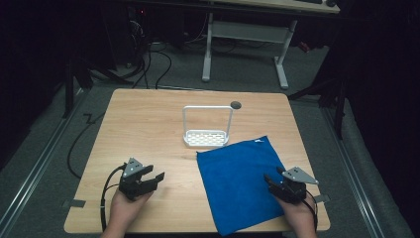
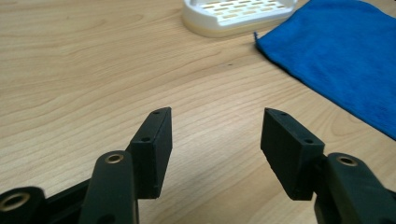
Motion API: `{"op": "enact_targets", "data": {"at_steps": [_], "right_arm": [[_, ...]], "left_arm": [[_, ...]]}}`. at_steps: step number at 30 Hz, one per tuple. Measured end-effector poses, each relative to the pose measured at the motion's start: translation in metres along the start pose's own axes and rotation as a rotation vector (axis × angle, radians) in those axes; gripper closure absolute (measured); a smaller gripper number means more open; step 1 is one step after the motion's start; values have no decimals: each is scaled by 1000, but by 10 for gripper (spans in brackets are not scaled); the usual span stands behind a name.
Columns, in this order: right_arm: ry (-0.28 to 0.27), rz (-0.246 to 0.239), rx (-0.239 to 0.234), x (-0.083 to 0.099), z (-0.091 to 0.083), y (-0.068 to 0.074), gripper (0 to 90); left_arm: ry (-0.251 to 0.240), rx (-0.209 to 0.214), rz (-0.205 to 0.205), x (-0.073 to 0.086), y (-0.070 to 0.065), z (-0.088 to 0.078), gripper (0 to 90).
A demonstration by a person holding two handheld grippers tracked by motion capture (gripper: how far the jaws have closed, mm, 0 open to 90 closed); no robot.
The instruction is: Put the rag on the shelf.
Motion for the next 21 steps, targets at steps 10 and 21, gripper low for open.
{"op": "enact_targets", "data": {"at_steps": [10,21], "right_arm": [[4,17,10,7,2,-12,434],[0,45,-1,4,-3,-16,476]], "left_arm": [[10,13,24,-2,-7,10,461],[22,42,24,-2,-18,17,482]]}}
Point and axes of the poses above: each handheld gripper's, and its own axes: z roughly forward along the jaws, x roughly out of its underside, y roughly to its left, the point moved 5 cm from there along z, roughly forward along the jaws, and after that the axes turned 7 degrees about x, right-handed, at the moved point
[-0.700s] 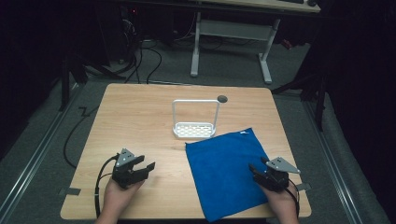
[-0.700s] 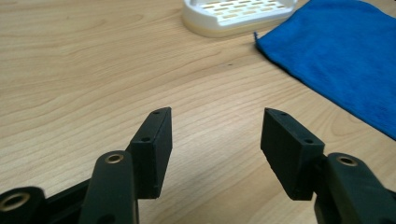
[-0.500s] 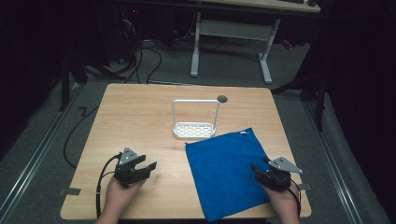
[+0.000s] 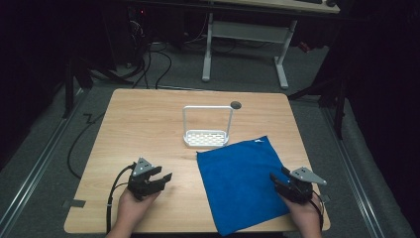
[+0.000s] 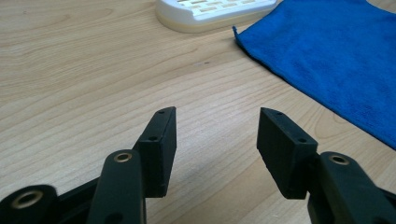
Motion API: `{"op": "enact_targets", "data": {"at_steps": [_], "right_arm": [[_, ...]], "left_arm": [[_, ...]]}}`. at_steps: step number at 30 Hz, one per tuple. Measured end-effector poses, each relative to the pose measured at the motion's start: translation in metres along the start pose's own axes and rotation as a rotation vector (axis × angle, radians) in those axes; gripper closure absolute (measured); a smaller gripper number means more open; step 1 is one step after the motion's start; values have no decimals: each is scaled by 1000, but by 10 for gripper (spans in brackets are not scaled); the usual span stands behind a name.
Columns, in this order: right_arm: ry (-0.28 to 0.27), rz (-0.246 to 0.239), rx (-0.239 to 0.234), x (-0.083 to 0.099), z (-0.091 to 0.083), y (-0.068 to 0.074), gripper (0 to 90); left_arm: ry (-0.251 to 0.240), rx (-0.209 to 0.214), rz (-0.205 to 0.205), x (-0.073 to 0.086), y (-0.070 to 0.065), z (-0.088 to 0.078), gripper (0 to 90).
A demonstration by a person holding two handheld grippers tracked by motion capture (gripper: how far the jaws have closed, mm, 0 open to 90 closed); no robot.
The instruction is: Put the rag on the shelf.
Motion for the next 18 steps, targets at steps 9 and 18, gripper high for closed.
{"op": "enact_targets", "data": {"at_steps": [9,18], "right_arm": [[30,-26,-22,4,-3,-2,590],[36,-5,-26,4,-3,-9,806]], "left_arm": [[-19,60,20,-7,-23,8,589],[93,180,137,-14,-98,55,789]]}}
Point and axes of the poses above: each handheld gripper's, and its own axes: z roughly forward along the jaws, x roughly out of its underside, y roughly to its left, the point moved 5 cm from there along z, roughly forward along the jaws, and after that the axes turned 7 degrees about x, right-handed, at the moved point
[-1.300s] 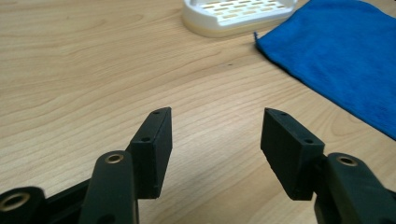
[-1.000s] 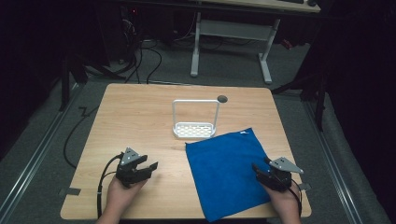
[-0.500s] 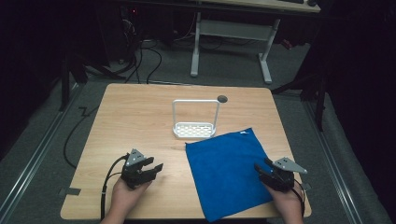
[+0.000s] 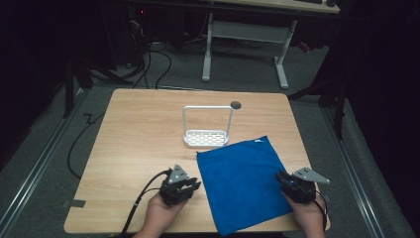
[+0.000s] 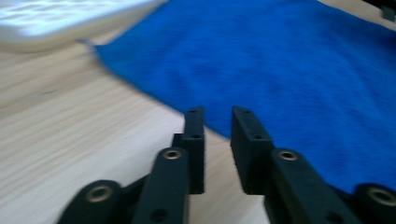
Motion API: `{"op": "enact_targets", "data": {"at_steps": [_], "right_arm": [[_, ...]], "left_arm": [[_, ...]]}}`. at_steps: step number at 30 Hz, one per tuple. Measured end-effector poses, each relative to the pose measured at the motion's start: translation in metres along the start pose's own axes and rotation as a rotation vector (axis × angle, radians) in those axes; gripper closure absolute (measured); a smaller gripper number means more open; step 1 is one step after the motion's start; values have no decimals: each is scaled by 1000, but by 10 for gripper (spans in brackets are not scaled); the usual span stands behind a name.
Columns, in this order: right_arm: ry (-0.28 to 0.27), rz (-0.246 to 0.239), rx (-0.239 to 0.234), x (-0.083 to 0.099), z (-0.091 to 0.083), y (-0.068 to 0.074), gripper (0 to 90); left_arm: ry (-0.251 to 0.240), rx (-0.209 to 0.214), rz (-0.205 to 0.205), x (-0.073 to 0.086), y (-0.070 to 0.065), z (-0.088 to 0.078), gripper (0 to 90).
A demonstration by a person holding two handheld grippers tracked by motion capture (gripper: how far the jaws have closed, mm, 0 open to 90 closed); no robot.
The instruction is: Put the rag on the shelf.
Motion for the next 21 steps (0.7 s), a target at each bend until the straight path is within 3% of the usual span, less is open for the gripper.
{"op": "enact_targets", "data": {"at_steps": [2,6,9,14,21], "right_arm": [[-6,-11,10,-1,-2,-1,897],[-5,-10,10,-1,-3,-2,900],[0,-13,6,0,-2,-3,899],[2,-7,9,1,-1,-5,869],[-3,-23,9,1,-1,-3,865]], "left_arm": [[29,5,47,-2,-12,13,900],[97,28,92,-1,-26,36,900],[119,25,124,2,-32,41,900],[129,49,106,4,-30,36,900],[136,60,76,16,-23,18,900]]}}
Point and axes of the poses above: each handheld gripper's, and its own axes: z roughly forward along the jaws, x roughly out of its underside, y roughly to its left, the point moved 5 cm from there along z, roughly forward along the jaws, and after that the axes turned 7 degrees about x, right-handed, at the moved point
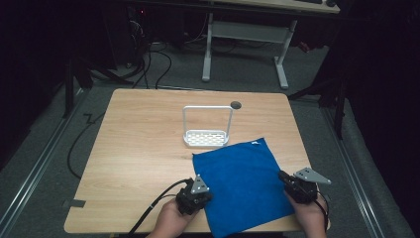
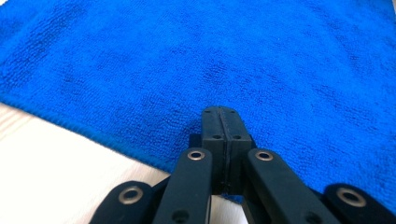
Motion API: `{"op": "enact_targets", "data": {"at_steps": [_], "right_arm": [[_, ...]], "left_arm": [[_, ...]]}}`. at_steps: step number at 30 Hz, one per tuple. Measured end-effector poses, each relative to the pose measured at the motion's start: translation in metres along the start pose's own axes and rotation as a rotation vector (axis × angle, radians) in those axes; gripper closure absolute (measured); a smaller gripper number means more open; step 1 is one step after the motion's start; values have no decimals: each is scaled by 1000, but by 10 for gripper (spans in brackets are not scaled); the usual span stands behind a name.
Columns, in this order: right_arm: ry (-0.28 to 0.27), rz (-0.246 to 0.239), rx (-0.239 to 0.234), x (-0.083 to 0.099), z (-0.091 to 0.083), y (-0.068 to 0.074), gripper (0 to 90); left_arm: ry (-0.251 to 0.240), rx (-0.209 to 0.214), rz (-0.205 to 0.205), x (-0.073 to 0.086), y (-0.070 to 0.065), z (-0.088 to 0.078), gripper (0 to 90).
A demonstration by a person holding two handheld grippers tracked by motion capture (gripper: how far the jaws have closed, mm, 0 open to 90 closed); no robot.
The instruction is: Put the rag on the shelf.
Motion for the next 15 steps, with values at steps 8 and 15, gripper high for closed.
{"op": "enact_targets", "data": {"at_steps": [8,15], "right_arm": [[30,-58,-43,-2,12,20,897],[89,-117,-84,-1,30,43,900]], "left_arm": [[-1,-17,-65,20,15,-27,900],[-11,-48,-110,32,33,-44,900]]}}
Point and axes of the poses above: each handheld gripper's, and its own axes: z roughly forward along the jaws, x roughly out of its underside, y roughly to its left, the point moved 5 cm from there along z, roughly forward along the jaws, and after that the axes turned 7 degrees about x, right-handed, at the moved point
